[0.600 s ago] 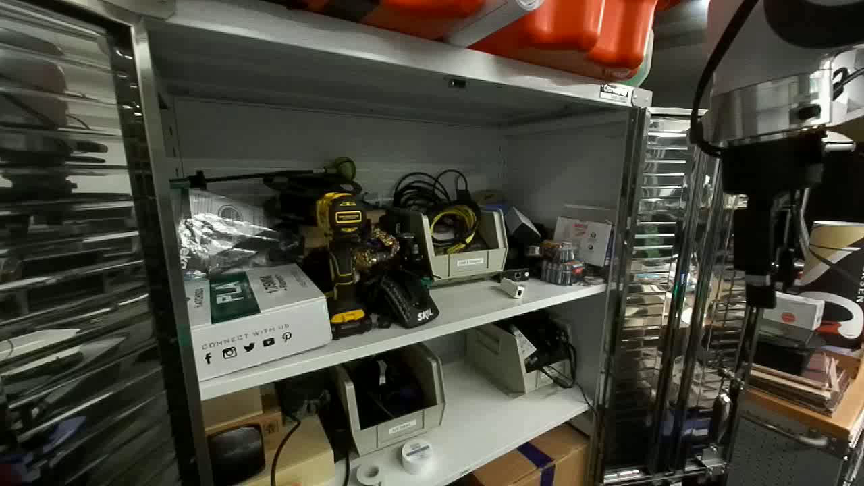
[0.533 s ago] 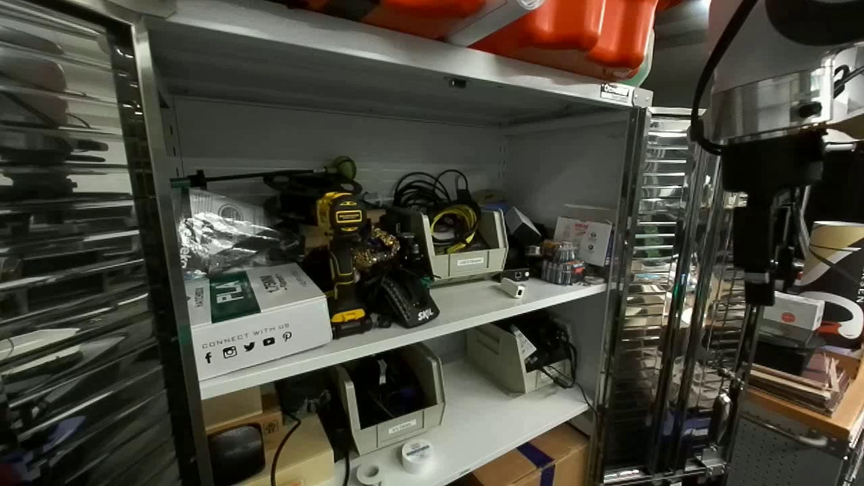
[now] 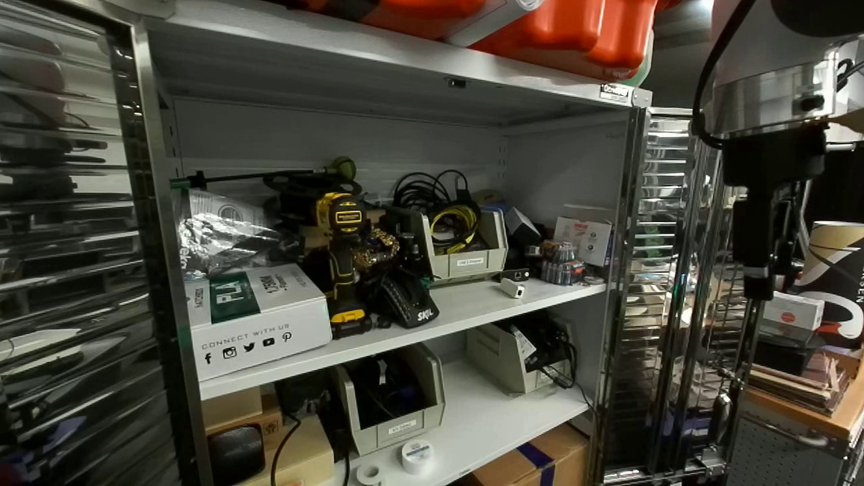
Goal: Put the white object on the tray with the cables
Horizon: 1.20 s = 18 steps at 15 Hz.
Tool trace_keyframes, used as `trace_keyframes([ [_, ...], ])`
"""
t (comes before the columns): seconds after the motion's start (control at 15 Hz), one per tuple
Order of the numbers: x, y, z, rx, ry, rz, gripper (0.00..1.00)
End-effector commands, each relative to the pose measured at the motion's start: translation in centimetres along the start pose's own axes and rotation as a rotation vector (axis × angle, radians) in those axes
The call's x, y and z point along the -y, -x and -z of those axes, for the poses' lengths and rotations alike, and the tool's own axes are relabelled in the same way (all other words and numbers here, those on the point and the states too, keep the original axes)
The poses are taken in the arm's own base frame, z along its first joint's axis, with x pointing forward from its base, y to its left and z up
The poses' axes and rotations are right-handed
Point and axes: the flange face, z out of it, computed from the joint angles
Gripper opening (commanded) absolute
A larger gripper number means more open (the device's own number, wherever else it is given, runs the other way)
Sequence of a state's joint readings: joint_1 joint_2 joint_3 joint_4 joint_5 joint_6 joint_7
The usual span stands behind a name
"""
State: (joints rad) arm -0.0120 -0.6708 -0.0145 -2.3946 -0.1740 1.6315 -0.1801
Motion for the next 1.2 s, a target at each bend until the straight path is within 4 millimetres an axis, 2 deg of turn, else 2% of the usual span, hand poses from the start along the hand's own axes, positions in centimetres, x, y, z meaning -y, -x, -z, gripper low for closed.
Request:
trace_keyframes([
  [0.0, -0.3, -0.6, -1.1, 0.022, 0.005, -0.004, 1.0],
  [0.2, -0.7, -2.6, -3.2, 0.041, -0.019, 0.003, 1.0],
  [0.33, -1.1, -4.9, -4.6, 0.022, -0.05, -0.004, 1.0],
  [0.67, -2.3, -12.7, -8.1, -0.049, -0.104, -0.056, 1.0],
  [0.93, -3.4, -19.0, -9.0, -0.121, -0.141, -0.146, 1.0],
  [1.13, -4.3, -23.4, -8.3, -0.159, -0.161, -0.214, 1.0],
])
